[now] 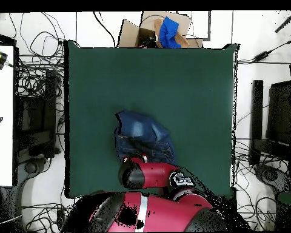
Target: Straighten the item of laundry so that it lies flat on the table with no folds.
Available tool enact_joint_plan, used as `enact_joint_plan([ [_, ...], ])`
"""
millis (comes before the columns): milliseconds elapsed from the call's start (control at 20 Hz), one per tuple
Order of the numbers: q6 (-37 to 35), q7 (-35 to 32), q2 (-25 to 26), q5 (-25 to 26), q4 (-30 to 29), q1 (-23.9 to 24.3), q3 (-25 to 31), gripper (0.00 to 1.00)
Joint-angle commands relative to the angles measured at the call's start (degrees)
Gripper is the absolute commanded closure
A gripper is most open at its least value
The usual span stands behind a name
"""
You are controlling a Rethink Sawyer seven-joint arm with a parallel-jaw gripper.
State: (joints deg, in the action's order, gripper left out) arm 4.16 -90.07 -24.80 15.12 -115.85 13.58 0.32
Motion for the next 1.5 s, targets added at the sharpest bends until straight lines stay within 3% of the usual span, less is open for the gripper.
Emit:
enact_joint_plan([
  [50, 3.1, -6.9, 12.2, -0.6, 13.2, -0.9, 3.5, 0.0],
  [700, 3.6, -7.4, 11.3, -0.7, 12.3, -0.9, 3.2, 0.0],
  [750, 3.4, -7.3, 11.3, -0.5, 12.2, -0.5, 3.6, 1.0],
  [1500, 3.4, -6.7, 11.5, 0.5, 13.1, -0.3, 4.2, 1.0],
])
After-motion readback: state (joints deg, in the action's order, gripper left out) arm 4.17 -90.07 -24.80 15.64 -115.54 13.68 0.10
